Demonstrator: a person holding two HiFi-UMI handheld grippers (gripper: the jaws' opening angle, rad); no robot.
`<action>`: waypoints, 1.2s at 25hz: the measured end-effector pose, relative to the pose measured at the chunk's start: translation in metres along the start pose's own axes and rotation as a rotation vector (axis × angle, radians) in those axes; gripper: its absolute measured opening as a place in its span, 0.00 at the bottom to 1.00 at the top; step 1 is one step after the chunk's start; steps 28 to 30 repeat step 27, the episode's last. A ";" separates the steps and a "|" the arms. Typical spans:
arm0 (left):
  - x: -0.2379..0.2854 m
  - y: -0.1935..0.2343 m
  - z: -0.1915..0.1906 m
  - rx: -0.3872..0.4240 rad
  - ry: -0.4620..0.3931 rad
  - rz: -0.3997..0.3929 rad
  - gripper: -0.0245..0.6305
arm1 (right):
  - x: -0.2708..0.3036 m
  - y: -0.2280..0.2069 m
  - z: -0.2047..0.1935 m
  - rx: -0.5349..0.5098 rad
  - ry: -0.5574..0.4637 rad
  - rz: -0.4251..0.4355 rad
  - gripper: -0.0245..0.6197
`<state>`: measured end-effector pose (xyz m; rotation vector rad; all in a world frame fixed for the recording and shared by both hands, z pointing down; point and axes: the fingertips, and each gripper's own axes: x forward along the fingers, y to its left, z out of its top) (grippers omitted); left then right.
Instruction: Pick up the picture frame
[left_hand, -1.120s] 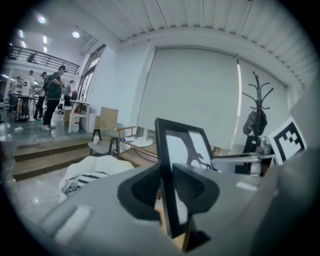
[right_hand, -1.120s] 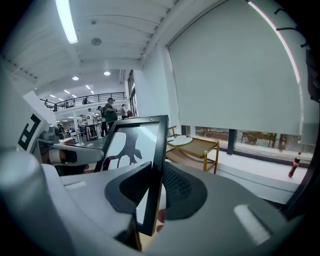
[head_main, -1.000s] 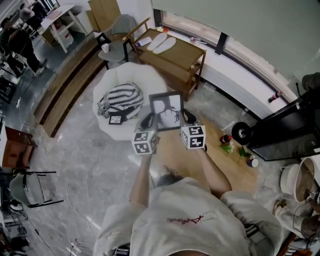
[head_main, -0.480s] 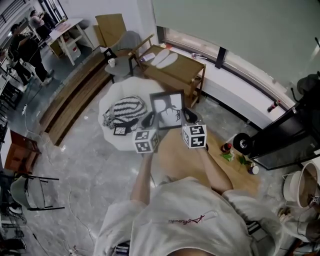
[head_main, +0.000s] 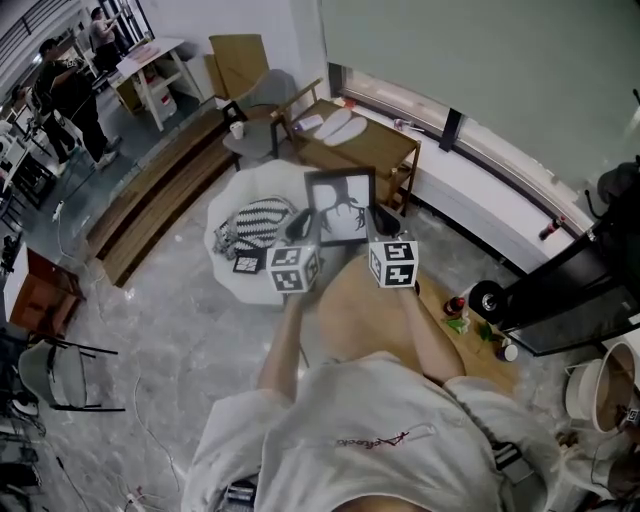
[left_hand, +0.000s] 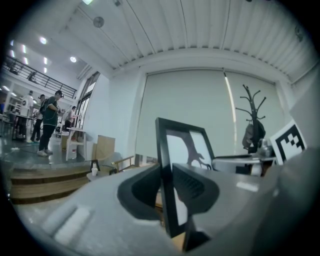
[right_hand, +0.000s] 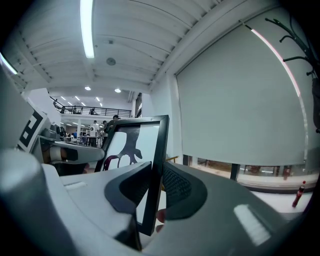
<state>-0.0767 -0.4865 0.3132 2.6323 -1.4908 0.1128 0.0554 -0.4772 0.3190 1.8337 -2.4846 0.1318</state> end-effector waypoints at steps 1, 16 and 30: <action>0.000 -0.001 0.004 0.005 -0.005 0.001 0.15 | 0.000 -0.001 0.004 -0.002 -0.006 0.000 0.16; 0.003 -0.015 0.021 0.015 -0.030 -0.001 0.15 | -0.006 -0.011 0.021 -0.026 -0.037 0.007 0.16; 0.003 -0.023 0.019 0.012 -0.029 0.000 0.15 | -0.011 -0.015 0.020 -0.026 -0.032 0.003 0.16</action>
